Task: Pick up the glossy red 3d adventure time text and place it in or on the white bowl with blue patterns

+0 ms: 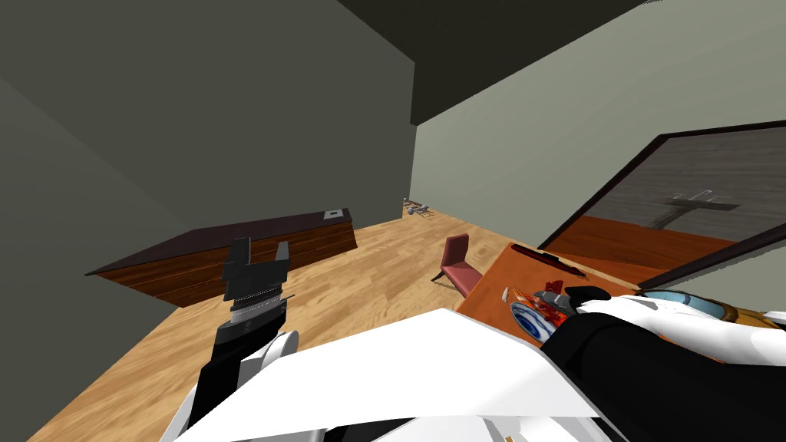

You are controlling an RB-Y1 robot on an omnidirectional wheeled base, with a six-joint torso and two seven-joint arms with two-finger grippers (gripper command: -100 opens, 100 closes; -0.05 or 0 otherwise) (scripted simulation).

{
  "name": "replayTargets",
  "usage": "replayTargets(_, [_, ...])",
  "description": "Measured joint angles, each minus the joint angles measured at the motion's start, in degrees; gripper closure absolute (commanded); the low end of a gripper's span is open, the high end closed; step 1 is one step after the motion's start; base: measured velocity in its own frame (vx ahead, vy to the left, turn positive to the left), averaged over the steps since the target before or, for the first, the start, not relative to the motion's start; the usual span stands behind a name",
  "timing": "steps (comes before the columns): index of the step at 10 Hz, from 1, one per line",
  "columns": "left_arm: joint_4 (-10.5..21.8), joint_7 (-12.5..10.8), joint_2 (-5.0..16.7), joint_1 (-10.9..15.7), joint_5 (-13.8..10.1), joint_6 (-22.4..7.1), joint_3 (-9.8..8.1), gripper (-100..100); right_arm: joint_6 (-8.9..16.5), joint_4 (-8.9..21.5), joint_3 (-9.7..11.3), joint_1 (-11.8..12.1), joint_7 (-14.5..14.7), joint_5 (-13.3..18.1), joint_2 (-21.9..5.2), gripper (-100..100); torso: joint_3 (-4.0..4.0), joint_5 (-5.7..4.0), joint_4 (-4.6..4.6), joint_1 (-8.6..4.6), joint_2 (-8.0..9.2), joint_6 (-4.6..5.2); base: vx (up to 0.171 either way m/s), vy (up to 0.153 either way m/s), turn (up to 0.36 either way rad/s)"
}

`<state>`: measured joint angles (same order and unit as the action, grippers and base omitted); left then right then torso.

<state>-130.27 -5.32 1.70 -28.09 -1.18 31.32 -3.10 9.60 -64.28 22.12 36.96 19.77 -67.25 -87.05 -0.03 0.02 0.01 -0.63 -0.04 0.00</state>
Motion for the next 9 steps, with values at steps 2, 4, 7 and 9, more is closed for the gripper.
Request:
replayTargets(2, [0.00,0.00,0.00,0.00,0.00,0.00,0.00,0,0.00,0.00,0.00,0.00,0.00,0.00,0.00,-100,0.00,0.00,0.00,0.00,0.00,0.00,-0.007,0.002,-0.029])
replayTargets(4, [0.00,0.00,0.00,0.00,0.00,0.00,0.00,0,-0.28,-0.98,0.47,0.50,0.44,-2.85,-2.58,-100,0.03,0.01,0.01,0.04,0.05,-0.01,-0.019,0.011,-0.026])
replayTargets(7, [0.00,0.00,0.00,0.00,0.00,0.00,0.00,0,-0.21,-3.14,-0.12,2.17,-0.04,-5.37,-6.43,-100,0.05,0.03,0.02,0.07,0.09,0.00,-0.025,0.014,-0.039])
replayTargets(9, [0.00,0.00,0.00,0.00,0.00,0.00,0.00,0,0.24,-4.44,-0.14,2.45,0.36,-7.88,-9.19,-100,0.05,0.03,0.02,0.08,0.08,0.00,-0.024,0.014,-0.039])
